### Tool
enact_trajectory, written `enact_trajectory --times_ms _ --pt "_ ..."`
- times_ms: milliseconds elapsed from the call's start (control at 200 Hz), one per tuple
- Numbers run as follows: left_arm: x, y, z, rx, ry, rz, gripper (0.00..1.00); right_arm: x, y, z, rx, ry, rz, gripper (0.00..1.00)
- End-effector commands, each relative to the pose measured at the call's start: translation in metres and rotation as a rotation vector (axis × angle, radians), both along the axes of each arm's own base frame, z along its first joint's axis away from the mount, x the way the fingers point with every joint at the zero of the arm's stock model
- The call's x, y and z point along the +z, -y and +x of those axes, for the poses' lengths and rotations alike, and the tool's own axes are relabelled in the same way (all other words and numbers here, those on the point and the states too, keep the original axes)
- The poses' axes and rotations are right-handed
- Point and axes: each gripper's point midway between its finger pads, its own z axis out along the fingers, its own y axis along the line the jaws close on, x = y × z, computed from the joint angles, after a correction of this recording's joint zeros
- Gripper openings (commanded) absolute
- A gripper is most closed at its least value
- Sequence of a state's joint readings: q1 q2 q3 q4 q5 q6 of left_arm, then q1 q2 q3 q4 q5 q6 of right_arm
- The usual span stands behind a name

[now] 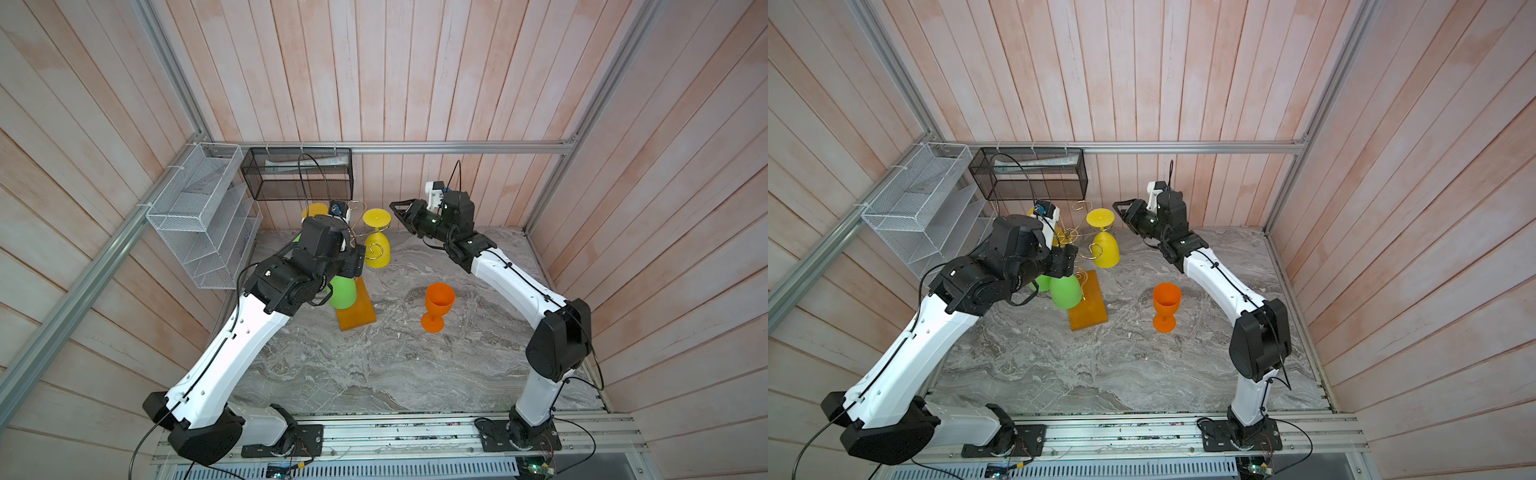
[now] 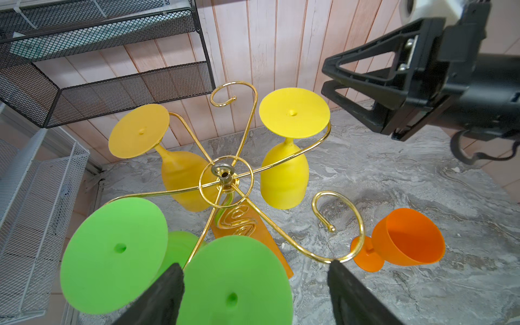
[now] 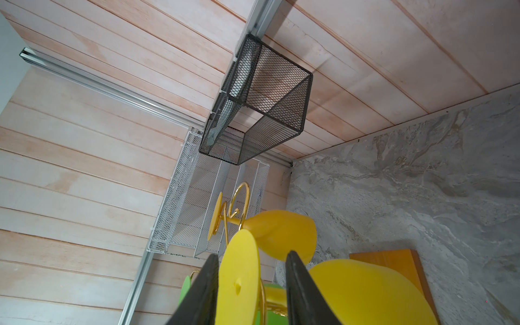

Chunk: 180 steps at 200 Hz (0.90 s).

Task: Take the wine glass off the wine glass rack
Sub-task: Pick up the wine glass from the wine glass rack.

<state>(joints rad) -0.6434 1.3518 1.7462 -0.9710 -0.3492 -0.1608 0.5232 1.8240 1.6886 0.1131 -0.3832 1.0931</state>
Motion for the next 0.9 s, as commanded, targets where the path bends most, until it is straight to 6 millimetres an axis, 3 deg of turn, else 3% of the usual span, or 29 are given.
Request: enact_trajectory --times_ms 0,680,895 --pt "0.001 -0.003 -0.001 0.000 0.018 0.002 0.82 0.013 -0.008 -0.002 0.029 0.035 0.026 0.35" --pt "-0.007 -0.001 -0.002 -0.012 0.021 -0.010 0.82 0.017 -0.019 -0.014 0.058 0.062 0.000 0.16" --pt "-0.007 -0.001 -0.003 -0.013 0.025 -0.019 0.82 0.017 -0.022 -0.020 0.064 0.064 -0.015 0.15"
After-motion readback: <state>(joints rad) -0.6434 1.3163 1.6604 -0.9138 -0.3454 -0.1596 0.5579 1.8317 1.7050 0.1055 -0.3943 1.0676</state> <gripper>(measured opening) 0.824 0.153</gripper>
